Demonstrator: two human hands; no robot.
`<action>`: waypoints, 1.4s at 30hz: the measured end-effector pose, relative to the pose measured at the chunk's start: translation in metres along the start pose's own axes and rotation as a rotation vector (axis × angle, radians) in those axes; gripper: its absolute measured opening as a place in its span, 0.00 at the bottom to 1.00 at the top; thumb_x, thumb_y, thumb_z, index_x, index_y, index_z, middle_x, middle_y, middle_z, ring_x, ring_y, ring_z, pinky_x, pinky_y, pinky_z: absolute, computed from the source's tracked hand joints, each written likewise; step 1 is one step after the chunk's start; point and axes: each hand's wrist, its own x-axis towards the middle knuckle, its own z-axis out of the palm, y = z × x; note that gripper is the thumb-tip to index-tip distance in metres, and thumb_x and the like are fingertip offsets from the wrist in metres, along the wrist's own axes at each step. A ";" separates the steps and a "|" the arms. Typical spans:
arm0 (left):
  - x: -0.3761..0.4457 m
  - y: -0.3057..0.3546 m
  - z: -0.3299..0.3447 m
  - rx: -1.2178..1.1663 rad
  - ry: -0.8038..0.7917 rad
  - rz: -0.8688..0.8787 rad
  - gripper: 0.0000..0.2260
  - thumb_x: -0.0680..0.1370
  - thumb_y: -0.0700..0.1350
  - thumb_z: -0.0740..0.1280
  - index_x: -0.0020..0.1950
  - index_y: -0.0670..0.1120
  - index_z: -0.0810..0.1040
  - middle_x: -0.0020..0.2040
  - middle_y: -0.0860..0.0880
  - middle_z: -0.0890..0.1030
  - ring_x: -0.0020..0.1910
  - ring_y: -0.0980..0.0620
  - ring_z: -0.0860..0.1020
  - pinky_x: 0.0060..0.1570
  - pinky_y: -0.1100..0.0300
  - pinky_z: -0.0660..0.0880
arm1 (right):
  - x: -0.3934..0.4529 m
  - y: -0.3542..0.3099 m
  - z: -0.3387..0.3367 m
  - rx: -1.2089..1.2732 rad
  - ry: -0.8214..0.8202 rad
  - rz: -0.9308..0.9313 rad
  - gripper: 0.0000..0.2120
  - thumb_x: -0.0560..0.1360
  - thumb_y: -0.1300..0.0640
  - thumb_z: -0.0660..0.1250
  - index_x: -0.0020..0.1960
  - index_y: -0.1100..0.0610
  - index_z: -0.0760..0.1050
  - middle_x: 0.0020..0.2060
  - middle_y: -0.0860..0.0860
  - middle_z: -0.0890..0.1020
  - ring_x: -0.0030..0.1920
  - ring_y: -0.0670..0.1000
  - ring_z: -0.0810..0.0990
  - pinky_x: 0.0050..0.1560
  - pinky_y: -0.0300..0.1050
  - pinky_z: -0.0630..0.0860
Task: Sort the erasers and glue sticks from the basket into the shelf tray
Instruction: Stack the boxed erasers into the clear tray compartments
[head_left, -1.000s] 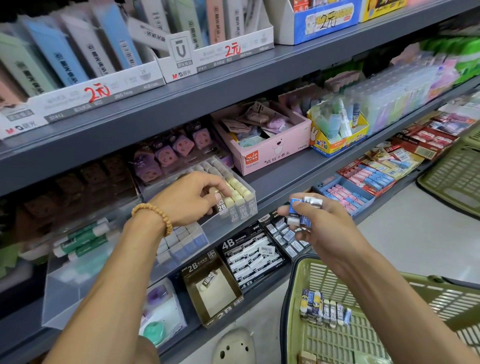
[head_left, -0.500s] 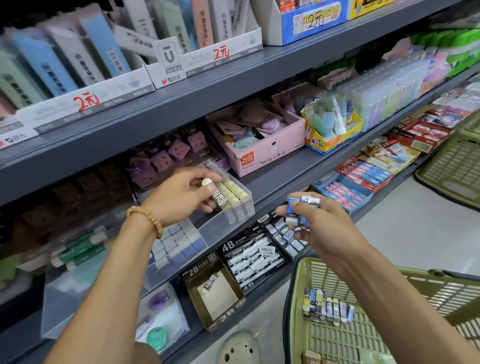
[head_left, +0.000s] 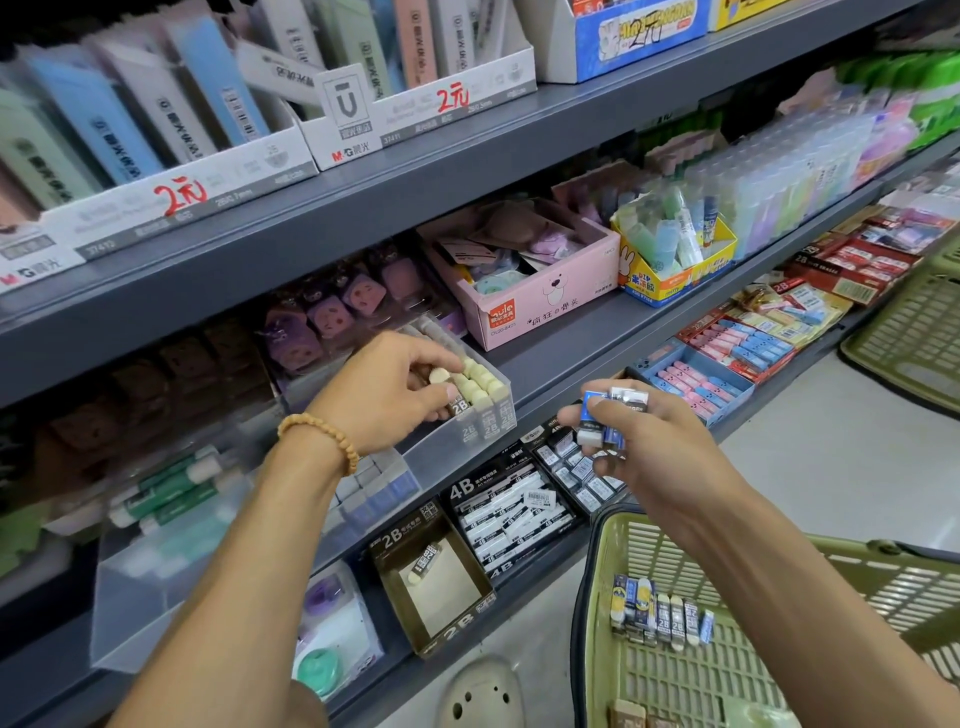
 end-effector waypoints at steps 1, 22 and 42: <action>0.000 -0.001 0.001 0.045 0.002 0.016 0.10 0.76 0.41 0.71 0.57 0.50 0.82 0.46 0.52 0.84 0.42 0.55 0.84 0.51 0.55 0.81 | 0.000 0.000 0.000 0.005 0.000 0.000 0.05 0.81 0.64 0.61 0.53 0.58 0.75 0.44 0.56 0.87 0.34 0.50 0.75 0.32 0.42 0.70; 0.000 -0.005 0.006 -0.351 -0.119 -0.088 0.06 0.76 0.33 0.68 0.44 0.40 0.82 0.41 0.42 0.79 0.43 0.44 0.84 0.43 0.58 0.82 | -0.009 -0.002 0.009 -0.112 -0.095 -0.079 0.04 0.79 0.64 0.66 0.51 0.59 0.80 0.36 0.53 0.78 0.34 0.47 0.74 0.28 0.37 0.71; -0.048 -0.010 -0.025 -0.581 0.045 0.094 0.10 0.73 0.28 0.69 0.45 0.43 0.79 0.36 0.48 0.81 0.34 0.49 0.83 0.34 0.62 0.79 | -0.016 -0.018 0.084 -0.012 -0.173 -0.127 0.08 0.81 0.56 0.64 0.48 0.59 0.78 0.35 0.56 0.80 0.24 0.47 0.71 0.22 0.37 0.64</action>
